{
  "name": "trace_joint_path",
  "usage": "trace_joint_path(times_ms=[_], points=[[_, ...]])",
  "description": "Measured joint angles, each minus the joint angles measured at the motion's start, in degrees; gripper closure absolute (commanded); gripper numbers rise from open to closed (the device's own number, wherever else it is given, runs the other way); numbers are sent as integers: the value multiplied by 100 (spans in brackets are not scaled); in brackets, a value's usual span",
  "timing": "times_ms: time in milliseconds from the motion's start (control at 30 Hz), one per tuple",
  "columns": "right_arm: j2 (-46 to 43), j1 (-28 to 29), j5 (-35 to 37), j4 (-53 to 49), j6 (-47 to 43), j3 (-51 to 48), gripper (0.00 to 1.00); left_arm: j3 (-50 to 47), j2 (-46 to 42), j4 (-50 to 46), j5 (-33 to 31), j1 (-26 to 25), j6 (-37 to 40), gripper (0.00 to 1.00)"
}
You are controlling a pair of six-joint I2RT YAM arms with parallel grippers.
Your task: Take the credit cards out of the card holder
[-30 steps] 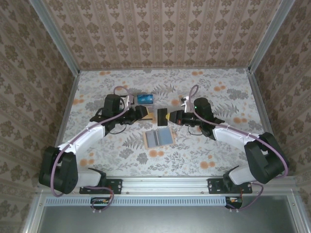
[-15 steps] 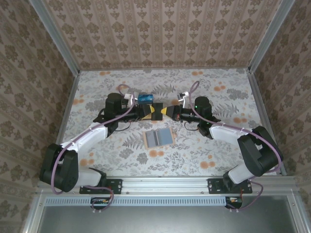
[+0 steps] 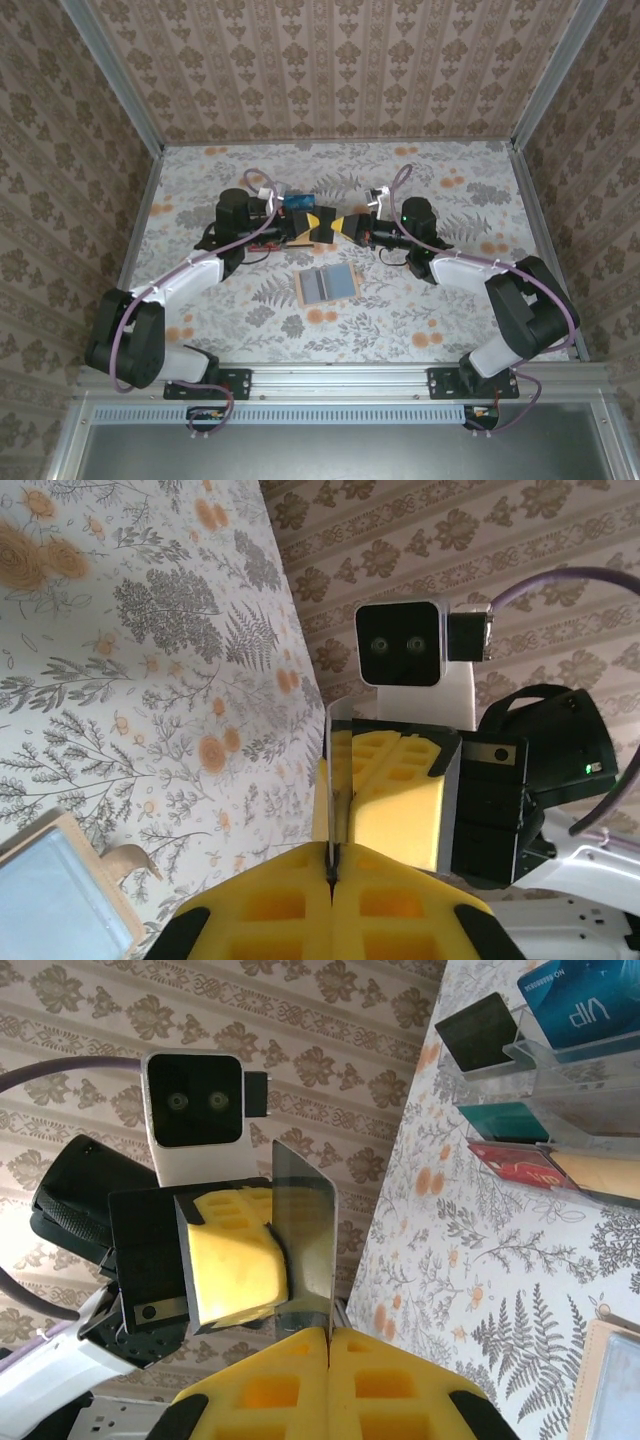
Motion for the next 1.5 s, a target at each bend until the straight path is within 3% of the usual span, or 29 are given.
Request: trace_joint_path(times_ms=[67, 233, 400, 533, 667, 933, 1133, 1500], points=[[33, 2, -2, 9, 4, 37, 83, 0, 0, 2, 63, 50, -33, 100], [70, 11, 24, -407, -225, 146, 45, 44, 0, -245, 81, 315, 190, 100], [-79, 9, 452, -1757, -981, 348, 23, 828, -61, -2164, -444, 533, 1600, 100], [-315, -20, 870, -2726, -1569, 439, 19, 1873, -98, -3744, -1228, 564, 3108, 100], [-361, -44, 1145, -3270, -1893, 498, 10, 2483, -79, -4723, -2142, 570, 4256, 100], [-507, -44, 1368, -3807, -2291, 498, 0, 3108, 601, -5685, -3762, 678, 6339, 100], [-649, -44, 1394, -3838, -2393, 479, 0, 3663, 1375, -6332, -4124, 837, 7919, 100], [-686, -22, 1309, -3877, -2387, 461, 0, 4406, 2052, -7307, -4168, 876, 10603, 100]])
